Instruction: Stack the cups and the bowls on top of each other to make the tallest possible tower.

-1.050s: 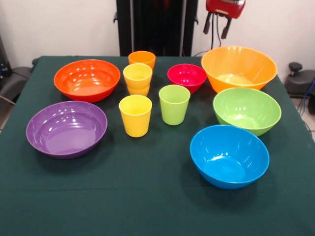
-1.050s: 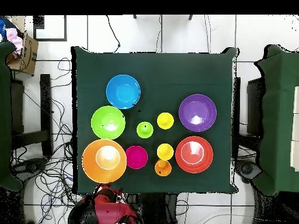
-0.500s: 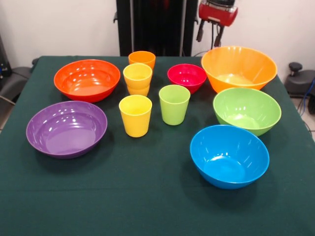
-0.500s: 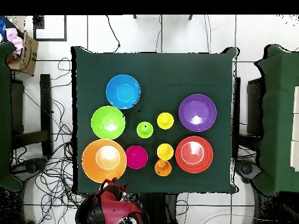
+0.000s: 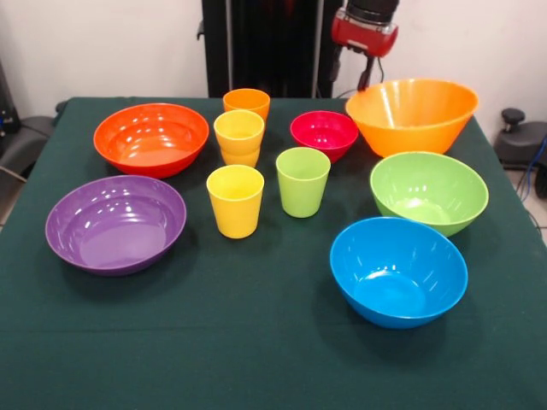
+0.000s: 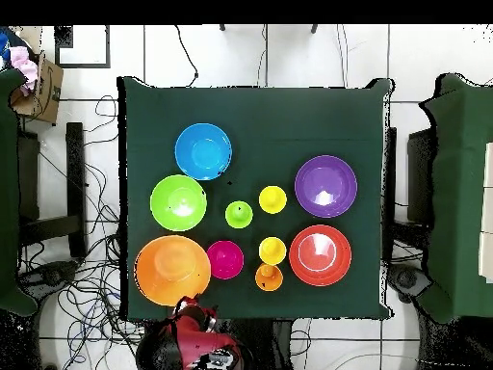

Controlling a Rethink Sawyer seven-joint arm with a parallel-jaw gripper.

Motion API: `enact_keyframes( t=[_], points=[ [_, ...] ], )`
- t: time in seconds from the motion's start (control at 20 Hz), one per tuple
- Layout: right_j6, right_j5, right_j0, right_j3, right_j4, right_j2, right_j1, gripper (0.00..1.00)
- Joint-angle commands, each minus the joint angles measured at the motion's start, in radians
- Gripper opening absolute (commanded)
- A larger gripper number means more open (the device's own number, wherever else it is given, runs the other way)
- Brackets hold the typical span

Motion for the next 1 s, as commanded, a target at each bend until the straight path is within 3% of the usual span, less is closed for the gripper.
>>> enact_keyframes(
  t=[0.05,0.4,0.85,1.0],
  points=[
    [0.200,-0.129,-0.028,-0.126,0.003,0.087,0.174,1.00],
    [0.210,-0.135,-0.010,-0.102,0.035,0.106,0.141,1.00],
    [0.248,-0.032,-0.002,-0.029,0.078,0.168,-0.018,1.00],
    [0.259,-0.022,0.002,-0.021,0.087,0.179,-0.037,1.00]
  ],
)
